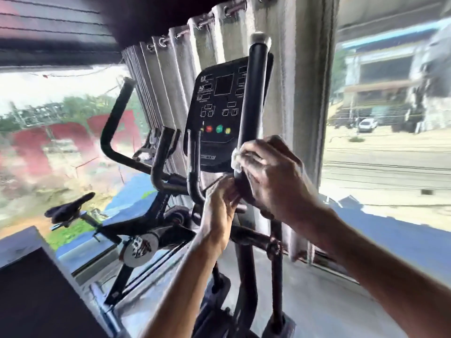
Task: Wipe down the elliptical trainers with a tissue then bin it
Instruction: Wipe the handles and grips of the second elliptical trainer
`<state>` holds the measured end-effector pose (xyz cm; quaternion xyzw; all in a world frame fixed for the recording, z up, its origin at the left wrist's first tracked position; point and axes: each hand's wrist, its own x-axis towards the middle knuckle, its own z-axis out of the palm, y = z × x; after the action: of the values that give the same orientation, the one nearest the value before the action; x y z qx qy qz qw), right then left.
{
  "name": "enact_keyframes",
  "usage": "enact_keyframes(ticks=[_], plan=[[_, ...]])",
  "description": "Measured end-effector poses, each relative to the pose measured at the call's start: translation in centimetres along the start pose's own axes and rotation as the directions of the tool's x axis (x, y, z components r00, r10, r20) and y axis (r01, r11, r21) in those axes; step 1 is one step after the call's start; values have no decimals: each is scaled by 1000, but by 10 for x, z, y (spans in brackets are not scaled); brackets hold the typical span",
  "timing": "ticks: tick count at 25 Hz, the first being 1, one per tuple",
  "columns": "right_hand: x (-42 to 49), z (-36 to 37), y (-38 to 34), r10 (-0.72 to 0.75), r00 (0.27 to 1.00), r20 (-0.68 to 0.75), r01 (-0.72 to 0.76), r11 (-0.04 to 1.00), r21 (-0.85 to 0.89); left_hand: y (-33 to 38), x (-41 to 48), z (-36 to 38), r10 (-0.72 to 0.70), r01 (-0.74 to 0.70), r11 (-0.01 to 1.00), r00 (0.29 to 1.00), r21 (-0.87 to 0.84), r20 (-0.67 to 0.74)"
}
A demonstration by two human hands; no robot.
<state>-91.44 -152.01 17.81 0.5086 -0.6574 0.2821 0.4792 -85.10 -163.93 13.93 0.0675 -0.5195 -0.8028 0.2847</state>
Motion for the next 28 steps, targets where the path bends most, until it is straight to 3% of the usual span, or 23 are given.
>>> enact_keyframes(ticks=[2, 5, 8, 13, 17, 20, 23, 26, 28], plan=[[2, 0, -8, -119, 984, 130, 126, 991, -48, -5, 0, -4, 4, -4, 1000, 999, 2, 38], [9, -3, -15, -91, 982, 167, 104, 992, -75, -11, -1, -7, 25, -27, 999, 997, 18, 80], [0, -10, -18, -168, 931, 325, 228, 961, -157, -19, -7, -10, 4, -6, 1000, 998, 22, 61], [-11, -26, -15, -215, 897, 387, 312, 927, -208, -24, -11, -12, -61, 63, 998, 996, -23, 64], [-1, -25, -21, -121, 951, 283, 194, 950, -246, -28, -6, -17, -80, 79, 997, 993, 22, 82], [8, -19, -29, -182, 890, 419, 318, 905, -282, -33, 3, -29, -78, 65, 991, 991, 114, 111], [20, -9, -38, -95, 902, 421, 280, 871, -404, -36, 17, -34, -78, 40, 981, 977, 192, 196], [19, 11, -62, -85, 776, 624, 409, 822, -397, -27, 15, -36, -39, -33, 972, 955, 234, 294], [14, 22, -82, -14, 707, 707, 418, 814, -403, -32, 23, -40, -9, -75, 971, 938, 228, 347]])
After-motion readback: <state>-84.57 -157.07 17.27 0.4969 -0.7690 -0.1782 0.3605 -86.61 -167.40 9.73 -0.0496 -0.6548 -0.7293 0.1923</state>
